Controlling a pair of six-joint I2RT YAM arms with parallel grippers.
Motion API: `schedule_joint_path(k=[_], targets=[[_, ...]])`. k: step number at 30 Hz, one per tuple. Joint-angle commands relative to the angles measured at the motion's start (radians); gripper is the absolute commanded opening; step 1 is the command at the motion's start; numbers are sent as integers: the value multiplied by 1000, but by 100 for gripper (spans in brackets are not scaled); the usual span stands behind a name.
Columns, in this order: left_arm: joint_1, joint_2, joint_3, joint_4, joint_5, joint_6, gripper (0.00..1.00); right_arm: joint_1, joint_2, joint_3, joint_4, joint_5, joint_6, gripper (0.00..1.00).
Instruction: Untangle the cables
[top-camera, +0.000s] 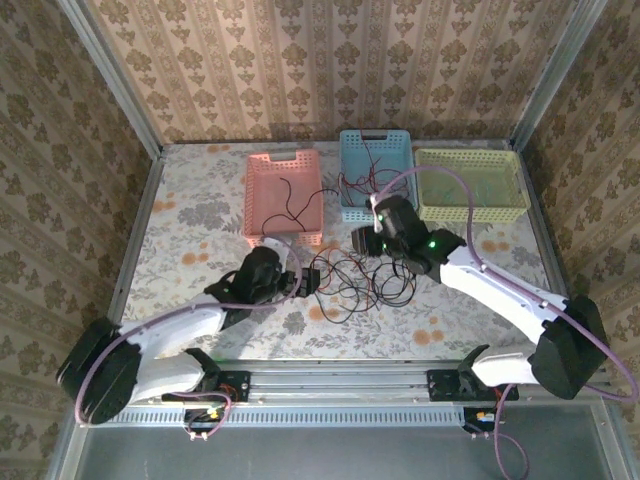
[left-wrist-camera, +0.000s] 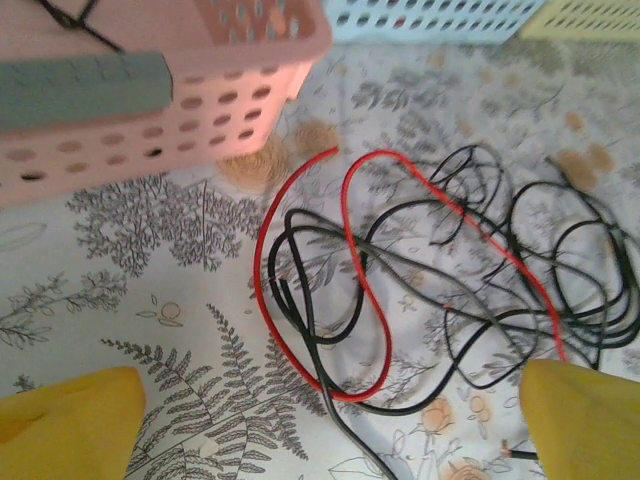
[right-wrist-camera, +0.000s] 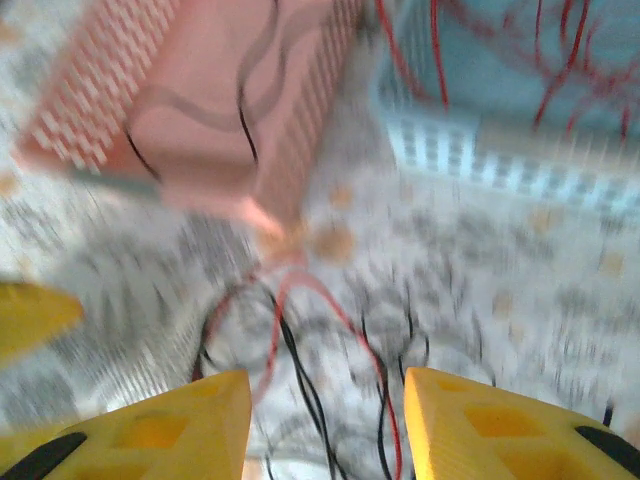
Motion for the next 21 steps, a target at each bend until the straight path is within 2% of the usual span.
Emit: schedule_joint_path(k=[1, 4, 10, 17, 20, 21], targets=[[10, 93, 65, -27, 31, 30, 88, 20, -35, -107, -9, -49, 67, 46], [11, 168, 109, -33, 49, 34, 84, 31, -38, -183, 38, -103, 81, 47], [11, 283, 148, -9, 71, 27, 75, 34, 42, -222, 50, -63, 75, 50], [12, 357, 157, 2, 85, 16, 63, 34, 137, -245, 100, -75, 69, 45], [14, 366, 157, 2, 88, 25, 48, 35, 148, -259, 116, -63, 68, 44], [16, 368, 159, 0, 90, 26, 42, 35, 153, -259, 117, -59, 67, 40]])
